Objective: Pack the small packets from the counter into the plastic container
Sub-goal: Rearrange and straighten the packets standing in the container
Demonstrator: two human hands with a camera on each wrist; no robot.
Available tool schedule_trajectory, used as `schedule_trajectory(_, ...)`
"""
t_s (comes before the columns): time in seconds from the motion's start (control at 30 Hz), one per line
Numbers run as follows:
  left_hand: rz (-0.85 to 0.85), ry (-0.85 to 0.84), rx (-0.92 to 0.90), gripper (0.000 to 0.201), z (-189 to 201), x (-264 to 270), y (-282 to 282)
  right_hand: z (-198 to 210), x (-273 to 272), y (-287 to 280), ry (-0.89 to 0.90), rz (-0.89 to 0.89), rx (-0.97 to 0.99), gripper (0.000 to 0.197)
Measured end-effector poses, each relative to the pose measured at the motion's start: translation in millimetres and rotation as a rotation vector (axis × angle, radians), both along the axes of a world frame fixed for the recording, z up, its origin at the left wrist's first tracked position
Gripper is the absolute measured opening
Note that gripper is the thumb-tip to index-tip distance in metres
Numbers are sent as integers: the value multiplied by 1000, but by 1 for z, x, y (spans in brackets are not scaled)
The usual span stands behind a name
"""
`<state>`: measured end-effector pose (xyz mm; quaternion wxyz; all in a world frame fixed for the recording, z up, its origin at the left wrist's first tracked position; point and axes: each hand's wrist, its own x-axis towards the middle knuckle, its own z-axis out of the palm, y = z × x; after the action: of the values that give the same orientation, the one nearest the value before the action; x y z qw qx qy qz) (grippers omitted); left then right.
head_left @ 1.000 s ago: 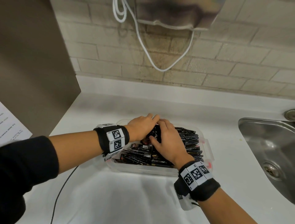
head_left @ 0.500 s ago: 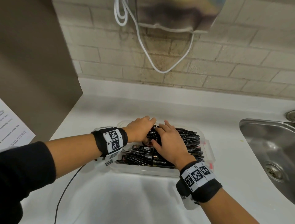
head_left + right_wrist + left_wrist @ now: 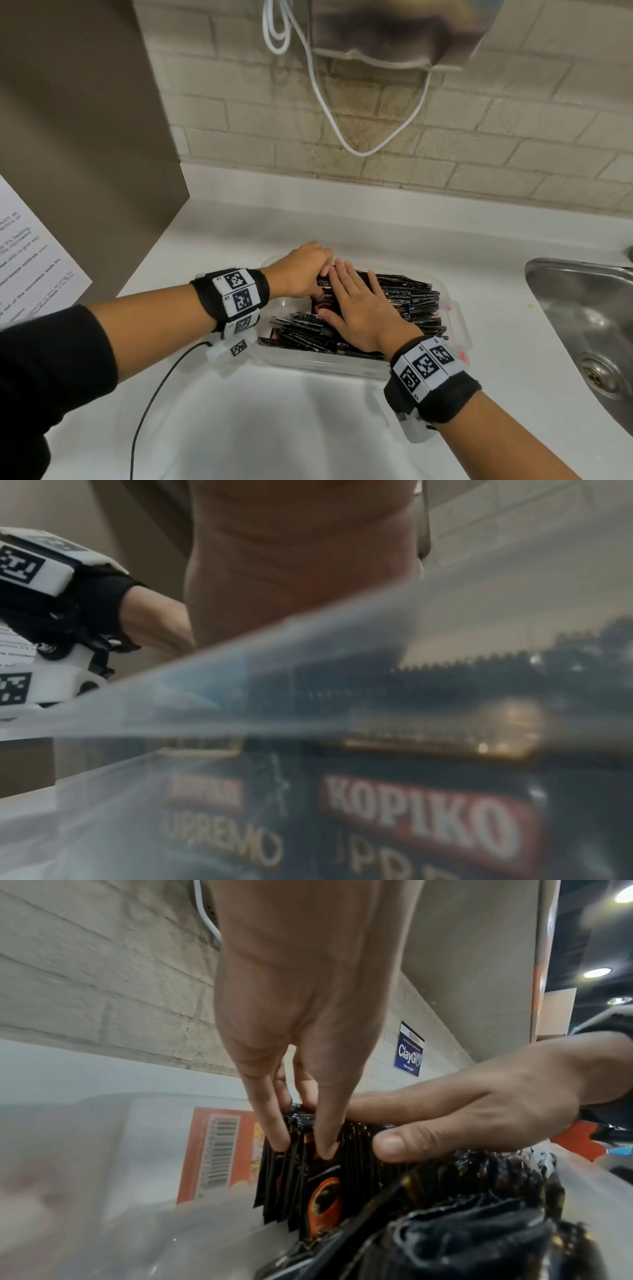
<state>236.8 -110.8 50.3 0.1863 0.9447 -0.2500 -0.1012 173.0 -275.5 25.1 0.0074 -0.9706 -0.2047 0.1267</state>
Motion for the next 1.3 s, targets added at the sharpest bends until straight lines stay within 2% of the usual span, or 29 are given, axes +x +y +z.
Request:
schedule_trajectory(0.13, 28, 13, 116, 36, 7, 1, 6, -2, -1, 1, 0, -11, -42, 81)
schedule_trajectory(0.27, -40, 266, 86, 27, 9, 3, 12, -3, -3, -1, -34, 15, 35, 72)
schedule_trajectory(0.4, -79, 334, 120, 19, 14, 5, 16, -5, -3, -3, -27, 55, 40, 64)
schedule_trajectory(0.47, -154, 432, 226, 18, 15, 3, 18, -7, -1, -4, -25, 52, 21, 64)
schedule_trajectory(0.5, -201, 477, 311, 20, 15, 1, 18, -8, 0, -3, -28, 51, 8, 64)
schedule_trajectory(0.6, -250, 602, 482, 49, 14, -4, 16, -11, 1, -3, -31, 53, -19, 66)
schedule_trajectory(0.77, -150, 794, 399, 62, 11, -5, 12, -14, 0, -3, -49, 57, -21, 68)
schedule_trajectory(0.83, -135, 834, 375, 59, 9, -5, 11, -14, -1, -3, -51, 53, -14, 67)
schedule_trajectory(0.93, -164, 830, 379, 39, 10, -5, 11, -13, -2, -3, -45, 49, 7, 66)
schedule_trajectory(1.07, -191, 740, 388, 26, 10, -5, 13, -12, -3, -4, -44, 46, 21, 65)
schedule_trajectory(1.3, -177, 489, 300, 24, 10, 0, 23, -12, -3, -4, -43, 40, 61, 70)
